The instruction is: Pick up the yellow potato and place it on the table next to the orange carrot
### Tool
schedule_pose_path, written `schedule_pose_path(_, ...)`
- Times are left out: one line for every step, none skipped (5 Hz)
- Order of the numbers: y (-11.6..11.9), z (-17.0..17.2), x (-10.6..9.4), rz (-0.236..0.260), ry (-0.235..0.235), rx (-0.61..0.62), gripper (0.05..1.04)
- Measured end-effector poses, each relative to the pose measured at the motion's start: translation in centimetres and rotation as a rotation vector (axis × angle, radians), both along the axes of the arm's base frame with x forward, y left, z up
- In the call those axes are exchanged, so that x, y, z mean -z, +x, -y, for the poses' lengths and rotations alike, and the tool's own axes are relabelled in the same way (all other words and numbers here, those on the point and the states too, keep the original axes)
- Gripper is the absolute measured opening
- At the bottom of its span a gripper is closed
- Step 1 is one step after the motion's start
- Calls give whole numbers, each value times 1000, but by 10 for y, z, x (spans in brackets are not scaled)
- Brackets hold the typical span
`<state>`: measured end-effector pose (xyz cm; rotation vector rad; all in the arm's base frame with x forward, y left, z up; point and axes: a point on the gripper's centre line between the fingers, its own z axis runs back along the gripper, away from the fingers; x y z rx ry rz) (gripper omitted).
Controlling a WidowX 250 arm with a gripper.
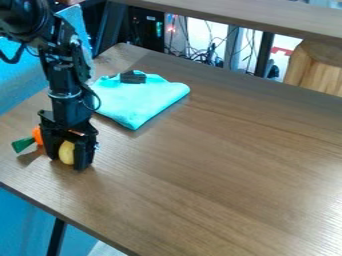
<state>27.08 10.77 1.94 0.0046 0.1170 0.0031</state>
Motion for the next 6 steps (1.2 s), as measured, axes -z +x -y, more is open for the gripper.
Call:
schedule_pose_path(3,7,-8,23,9,18,997)
schedule_pose_path(7,15,-34,90,52,38,999)
schedule_pose_path(7,19,-49,110,84,33,999)
schedule_pose_path(3,24,-54,83,109,34,999)
schedule_pose_path(6,41,-70,123,107,87,999)
schedule_pose_path(3,81,-91,175,58,180,999)
